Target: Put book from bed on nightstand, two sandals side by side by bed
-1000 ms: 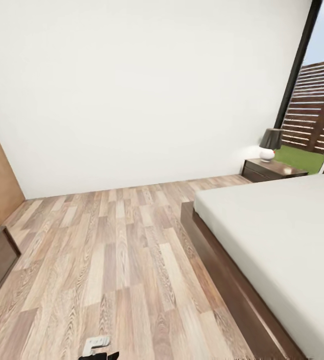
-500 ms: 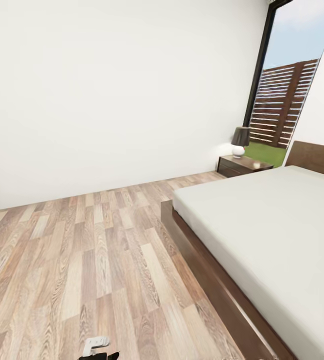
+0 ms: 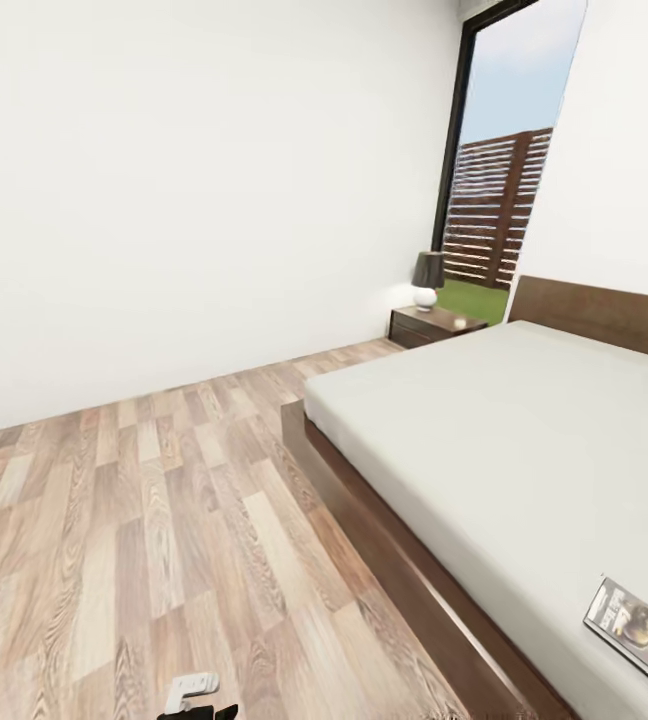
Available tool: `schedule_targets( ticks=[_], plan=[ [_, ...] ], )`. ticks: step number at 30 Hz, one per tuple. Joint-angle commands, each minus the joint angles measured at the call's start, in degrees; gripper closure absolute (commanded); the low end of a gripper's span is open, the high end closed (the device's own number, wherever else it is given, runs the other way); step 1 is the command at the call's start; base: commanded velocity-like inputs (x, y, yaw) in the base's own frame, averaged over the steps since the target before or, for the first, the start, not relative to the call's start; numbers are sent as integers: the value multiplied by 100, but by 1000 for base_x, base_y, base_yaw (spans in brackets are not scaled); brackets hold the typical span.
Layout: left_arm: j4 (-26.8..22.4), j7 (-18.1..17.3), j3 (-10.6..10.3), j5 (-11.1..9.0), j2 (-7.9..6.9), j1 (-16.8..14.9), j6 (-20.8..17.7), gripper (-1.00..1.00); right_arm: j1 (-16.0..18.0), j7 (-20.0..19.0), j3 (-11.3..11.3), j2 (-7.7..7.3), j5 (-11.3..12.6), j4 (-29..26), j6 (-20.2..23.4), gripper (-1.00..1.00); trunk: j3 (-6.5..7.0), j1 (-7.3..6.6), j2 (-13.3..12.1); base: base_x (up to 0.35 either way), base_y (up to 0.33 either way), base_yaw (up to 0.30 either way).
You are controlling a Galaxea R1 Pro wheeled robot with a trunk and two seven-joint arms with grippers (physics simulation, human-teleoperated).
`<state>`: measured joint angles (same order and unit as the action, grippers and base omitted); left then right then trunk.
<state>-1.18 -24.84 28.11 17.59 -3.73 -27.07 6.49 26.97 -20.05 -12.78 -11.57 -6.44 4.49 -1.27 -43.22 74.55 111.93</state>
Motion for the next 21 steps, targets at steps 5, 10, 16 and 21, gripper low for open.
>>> schedule_targets(
  ticks=[5, 10, 16, 21],
  plan=[
    [3, -12, 45, 61, -2, 0, 28, -100, 10, -7, -49, -3, -59, 17, -13, -100, -5, -1, 3, 0, 0, -300],
    [3, -12, 45, 61, -4, 0, 28, -100, 10, -7, -49, -3, -59, 17, -13, -100, -5, -1, 3, 0, 0, -300],
    [3, -12, 45, 61, -4, -1, 28, -100, 10, -7, -49, -3, -59, 17, -13, -100, -5, -1, 3, 4, 0, -300],
    [3, -12, 45, 61, -4, 0, 28, -100, 8, -7, -49, -3, -59, 17, -13, -100, -5, -1, 3, 201, 77, -300]
  ],
)
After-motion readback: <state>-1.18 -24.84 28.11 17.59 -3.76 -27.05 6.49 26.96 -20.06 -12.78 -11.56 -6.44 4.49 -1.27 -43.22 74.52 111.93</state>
